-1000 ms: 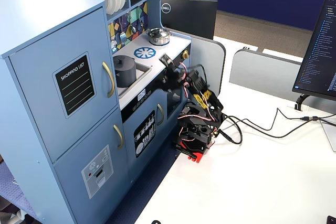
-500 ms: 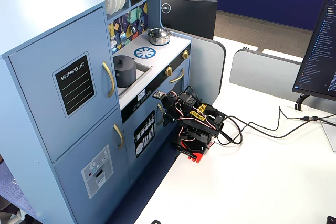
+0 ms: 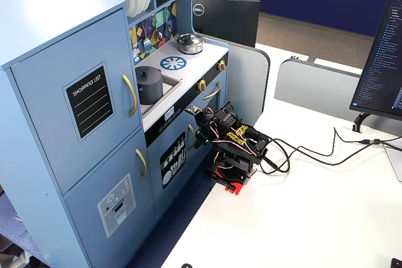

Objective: Pick up the lid from the counter and put it on the gray recipient

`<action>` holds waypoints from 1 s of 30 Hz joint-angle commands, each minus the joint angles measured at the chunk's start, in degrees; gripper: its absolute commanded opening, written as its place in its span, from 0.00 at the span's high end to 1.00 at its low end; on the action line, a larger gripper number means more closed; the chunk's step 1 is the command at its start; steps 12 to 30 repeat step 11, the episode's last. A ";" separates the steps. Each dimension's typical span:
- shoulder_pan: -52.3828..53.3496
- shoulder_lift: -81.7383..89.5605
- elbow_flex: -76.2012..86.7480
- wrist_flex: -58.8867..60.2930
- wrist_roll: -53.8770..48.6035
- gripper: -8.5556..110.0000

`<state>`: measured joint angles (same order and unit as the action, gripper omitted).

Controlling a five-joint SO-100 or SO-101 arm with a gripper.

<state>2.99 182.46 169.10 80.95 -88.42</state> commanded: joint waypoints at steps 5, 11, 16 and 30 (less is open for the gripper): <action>1.23 -0.35 2.90 6.68 1.93 0.87; 1.23 -0.35 2.90 6.68 1.93 0.87; 1.23 -0.35 2.90 6.68 1.93 0.87; 1.23 -0.35 2.90 6.68 1.93 0.87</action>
